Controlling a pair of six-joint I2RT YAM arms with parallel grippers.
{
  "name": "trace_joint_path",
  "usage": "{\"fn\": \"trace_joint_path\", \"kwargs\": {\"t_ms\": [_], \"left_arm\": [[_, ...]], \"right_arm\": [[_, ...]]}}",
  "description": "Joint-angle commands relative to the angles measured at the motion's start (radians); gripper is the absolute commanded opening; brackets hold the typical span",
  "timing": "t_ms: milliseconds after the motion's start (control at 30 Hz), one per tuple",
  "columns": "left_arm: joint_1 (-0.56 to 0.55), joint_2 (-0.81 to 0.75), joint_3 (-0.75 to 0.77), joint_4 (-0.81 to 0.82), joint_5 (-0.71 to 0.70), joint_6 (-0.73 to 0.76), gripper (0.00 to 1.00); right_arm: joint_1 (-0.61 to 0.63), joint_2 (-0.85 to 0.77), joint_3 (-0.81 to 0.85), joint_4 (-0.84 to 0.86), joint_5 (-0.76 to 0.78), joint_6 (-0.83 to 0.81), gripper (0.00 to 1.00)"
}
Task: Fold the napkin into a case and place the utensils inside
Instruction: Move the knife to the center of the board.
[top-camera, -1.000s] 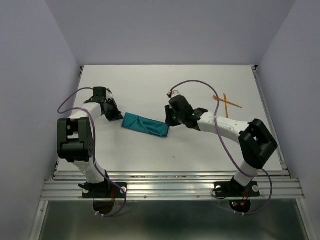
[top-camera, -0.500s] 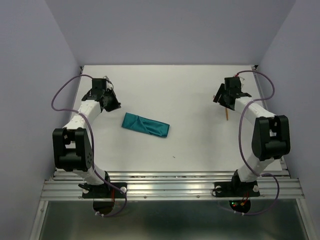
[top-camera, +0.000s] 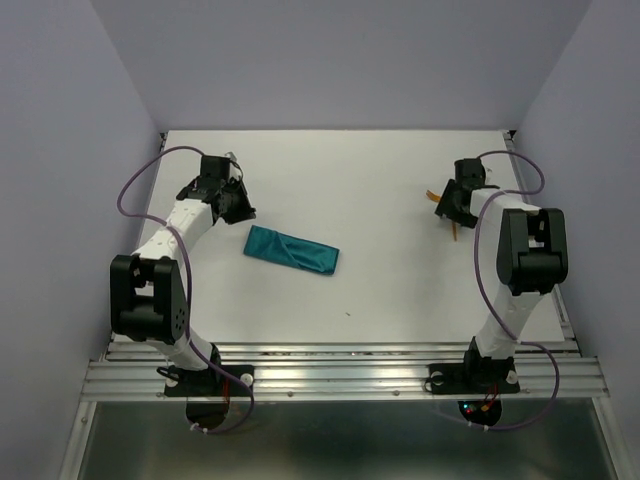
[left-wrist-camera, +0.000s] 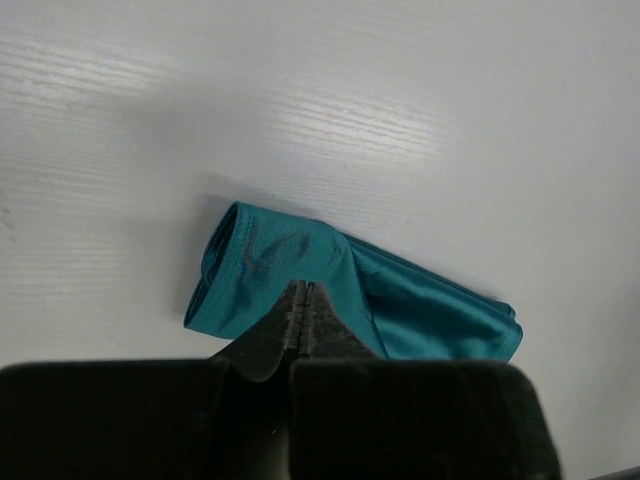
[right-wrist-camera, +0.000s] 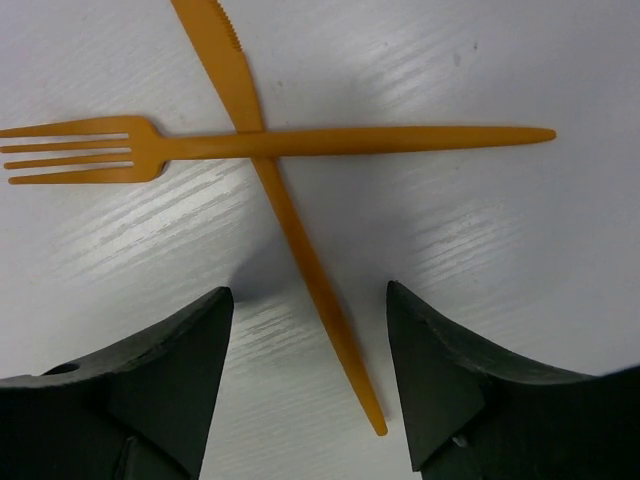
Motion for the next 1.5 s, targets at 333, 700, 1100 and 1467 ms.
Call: {"fn": "trace_joint_path", "kwargs": {"t_ms": [333,700,1100,1467], "left_arm": [[-0.021,0.0,0.051,-0.015,0.002,0.015,0.03],[-0.035,0.028,0.068,-0.021,0.008,0.016,0.02],[-0.036,0.051,0.066,-0.019,0.011,0.027,0.02],[-0.038,0.045,0.057,-0.021,0.012,0.031,0.02]], "right_arm": [[-0.001,-0.005,-0.093,0.045,-0.204,-0.033,0.39],[0.097,-0.049,-0.165,0.047,-0.282,-0.033,0.05],[0.278,-0.178,-0.303,0.104,-0.357,0.205,0.04],[0.355,-0.209,-0.222,0.05,-0.175,0.205,0.55]]}}
